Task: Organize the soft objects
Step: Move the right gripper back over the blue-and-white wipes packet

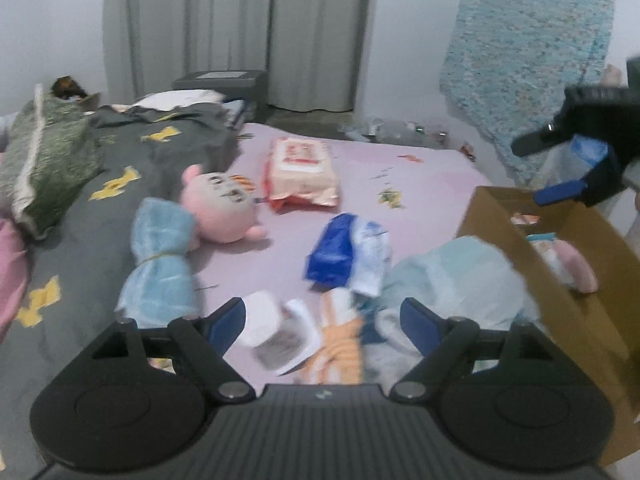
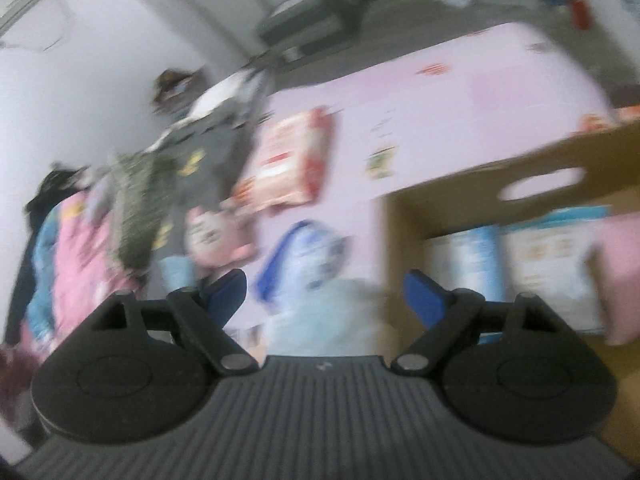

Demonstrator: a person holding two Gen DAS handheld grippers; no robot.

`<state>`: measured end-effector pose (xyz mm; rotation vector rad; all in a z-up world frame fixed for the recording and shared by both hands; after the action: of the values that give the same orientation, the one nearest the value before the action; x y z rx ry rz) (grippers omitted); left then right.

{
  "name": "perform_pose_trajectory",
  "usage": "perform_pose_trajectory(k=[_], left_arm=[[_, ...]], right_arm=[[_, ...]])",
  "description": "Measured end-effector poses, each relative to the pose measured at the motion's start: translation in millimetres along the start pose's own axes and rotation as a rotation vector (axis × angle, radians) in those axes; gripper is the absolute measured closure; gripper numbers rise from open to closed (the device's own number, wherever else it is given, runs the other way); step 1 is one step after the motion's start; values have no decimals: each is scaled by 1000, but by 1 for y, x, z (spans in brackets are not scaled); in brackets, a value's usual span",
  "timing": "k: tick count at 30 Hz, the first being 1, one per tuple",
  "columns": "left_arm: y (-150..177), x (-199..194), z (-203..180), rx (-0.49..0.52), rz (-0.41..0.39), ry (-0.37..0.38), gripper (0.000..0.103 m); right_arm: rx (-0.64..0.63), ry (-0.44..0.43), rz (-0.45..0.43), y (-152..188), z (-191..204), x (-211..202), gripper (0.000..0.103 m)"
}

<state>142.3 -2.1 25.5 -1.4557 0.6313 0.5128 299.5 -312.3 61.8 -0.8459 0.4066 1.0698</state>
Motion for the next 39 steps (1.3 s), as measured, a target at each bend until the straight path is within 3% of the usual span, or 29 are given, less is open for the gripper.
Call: perform_pose_trajectory(k=[10, 16, 21, 25, 31, 34, 39], left_arm=[[10, 7, 72, -48, -37, -204, 24], [3, 29, 100, -48, -17, -234, 37], [-4, 49, 110, -53, -3, -204, 40], [-12, 63, 108, -69, 14, -159, 46], [-34, 75, 85, -52, 15, -19, 47], [-43, 87, 69, -38, 43, 44, 54], [-52, 108, 38, 21, 93, 124, 55]], right_arm=[[-45, -161, 193, 13, 104, 115, 16], [-52, -219, 285, 17, 148, 195, 16], [-26, -206, 313, 10, 157, 242, 16], [-5, -167, 324, 4, 146, 255, 16], [15, -35, 275, -13, 100, 232, 16], [53, 33, 242, -23, 71, 218, 16], [94, 138, 205, -32, 31, 201, 16]])
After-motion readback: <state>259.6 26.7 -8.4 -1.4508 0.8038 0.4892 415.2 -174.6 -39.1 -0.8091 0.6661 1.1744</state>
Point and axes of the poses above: each gripper's, at about its wrist camera, not at the fingertips, and x roughly the way its jaws point, z to its left, y to its underside, the point moved 2 cm from there along x, roughly the way its jaws point, and after that the axes turned 5 degrees about -y, right-handed, at the moved point
